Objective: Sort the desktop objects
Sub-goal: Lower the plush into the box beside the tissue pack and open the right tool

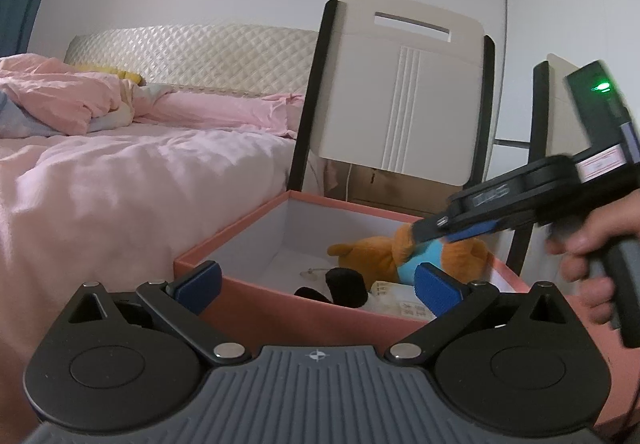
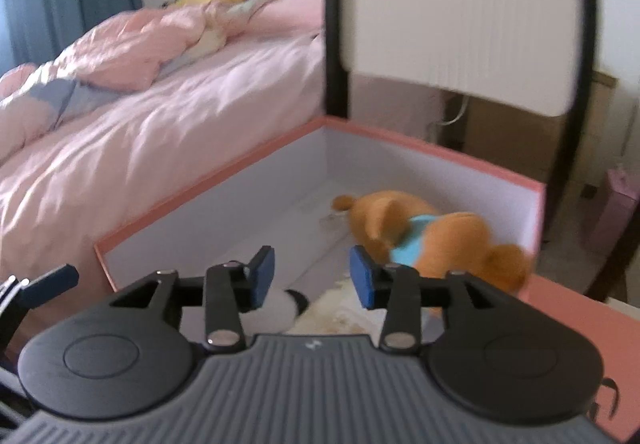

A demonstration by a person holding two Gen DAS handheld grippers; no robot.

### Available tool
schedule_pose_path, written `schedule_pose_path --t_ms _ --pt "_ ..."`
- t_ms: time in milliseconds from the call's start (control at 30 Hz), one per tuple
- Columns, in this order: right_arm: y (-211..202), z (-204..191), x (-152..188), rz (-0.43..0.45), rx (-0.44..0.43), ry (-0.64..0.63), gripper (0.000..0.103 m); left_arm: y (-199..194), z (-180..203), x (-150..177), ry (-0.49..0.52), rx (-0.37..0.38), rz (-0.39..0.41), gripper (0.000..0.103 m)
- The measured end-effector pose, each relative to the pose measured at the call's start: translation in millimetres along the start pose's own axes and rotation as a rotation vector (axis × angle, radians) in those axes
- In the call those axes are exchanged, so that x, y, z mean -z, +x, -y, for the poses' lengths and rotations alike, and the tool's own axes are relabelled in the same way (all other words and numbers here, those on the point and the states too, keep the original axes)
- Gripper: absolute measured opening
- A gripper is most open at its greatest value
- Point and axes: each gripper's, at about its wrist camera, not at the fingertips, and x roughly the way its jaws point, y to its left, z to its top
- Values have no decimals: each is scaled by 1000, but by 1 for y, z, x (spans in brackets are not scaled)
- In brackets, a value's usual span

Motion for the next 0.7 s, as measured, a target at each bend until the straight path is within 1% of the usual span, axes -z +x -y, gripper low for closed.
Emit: schedule_pose_path --t_ms 100,167,233,300,367,400,433,500,567,600,700 --pt "-28 9 6 69 41 16 56 -1 4 1 14 6 2 103" --pt "-49 16 10 125 78 27 65 -1 6 1 23 10 3 103" --pt "-71 25 17 189 117 58 77 -1 7 2 29 12 3 103" --pt "-93 35 25 233 155 87 83 -1 8 2 31 18 1 103" --pt "-111 43 33 252 187 110 83 -1 9 2 29 27 -3 103" --pt "-120 46 37 263 204 122 86 0 10 2 32 28 -5 103" --pt "-129 49 41 275 222 135 91 0 11 2 35 29 -6 103" --pt "-147 56 50 312 266 167 97 -2 13 3 44 35 -6 103" --pt "-163 63 60 341 316 197 99 -3 15 3 45 44 -5 103" --pt "-171 69 65 352 350 215 103 -3 15 3 46 48 -5 103" --pt "-180 89 79 340 446 252 103 -2 17 4 52 53 -8 103"
